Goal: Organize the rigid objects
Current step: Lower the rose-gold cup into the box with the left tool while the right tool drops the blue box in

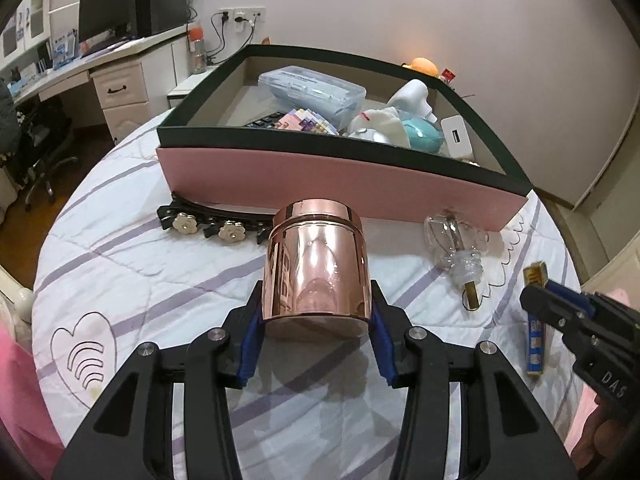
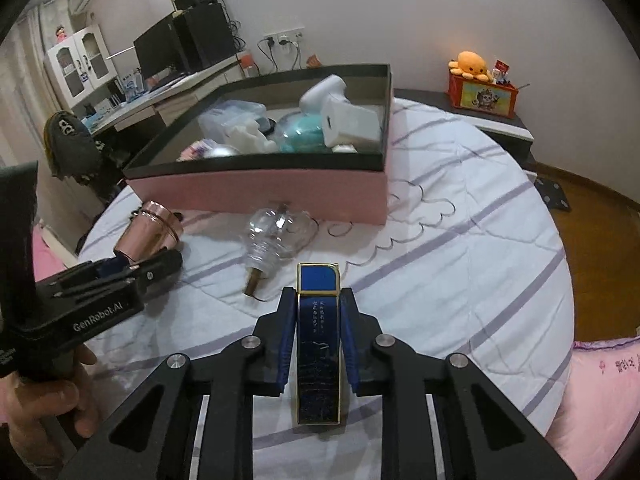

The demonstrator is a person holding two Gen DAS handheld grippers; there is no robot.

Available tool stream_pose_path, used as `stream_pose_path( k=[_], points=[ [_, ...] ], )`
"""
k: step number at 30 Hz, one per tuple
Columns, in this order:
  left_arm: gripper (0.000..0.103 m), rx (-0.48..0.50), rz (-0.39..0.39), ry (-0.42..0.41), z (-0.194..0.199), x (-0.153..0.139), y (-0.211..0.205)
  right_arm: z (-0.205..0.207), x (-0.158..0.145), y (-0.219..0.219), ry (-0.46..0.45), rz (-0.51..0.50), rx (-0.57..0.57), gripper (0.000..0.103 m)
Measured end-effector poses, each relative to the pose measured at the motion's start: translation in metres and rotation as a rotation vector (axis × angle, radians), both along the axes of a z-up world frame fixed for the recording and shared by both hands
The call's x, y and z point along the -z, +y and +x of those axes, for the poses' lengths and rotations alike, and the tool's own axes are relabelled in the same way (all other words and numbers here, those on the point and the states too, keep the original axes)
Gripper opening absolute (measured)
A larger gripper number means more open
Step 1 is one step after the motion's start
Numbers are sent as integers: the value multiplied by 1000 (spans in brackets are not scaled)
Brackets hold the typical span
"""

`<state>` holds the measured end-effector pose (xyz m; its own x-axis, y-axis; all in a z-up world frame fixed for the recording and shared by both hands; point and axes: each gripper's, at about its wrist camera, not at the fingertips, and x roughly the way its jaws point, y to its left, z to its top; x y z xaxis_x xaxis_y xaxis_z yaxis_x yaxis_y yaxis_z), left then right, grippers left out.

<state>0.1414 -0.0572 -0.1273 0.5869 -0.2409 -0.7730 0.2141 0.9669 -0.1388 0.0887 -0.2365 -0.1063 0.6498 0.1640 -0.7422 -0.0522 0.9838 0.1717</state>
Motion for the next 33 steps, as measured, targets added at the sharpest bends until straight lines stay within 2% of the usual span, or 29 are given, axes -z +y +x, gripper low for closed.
stream_pose_path(
  k=[11,18,25,33],
  points=[
    [47,-9,-16,-80,-7,-39,16,4,-35,19,-92,14,-52,21],
    [47,-10,-14,-154,9,-75,20,18,-65,28,-169,18,-90,21],
    [47,4,-2,-200,56,-107,13,67,-99,32,-241,7,-120,21],
    [47,2,26,-197,131,-111,-4,149,-95,24,-208,0,-97,21]
  ],
)
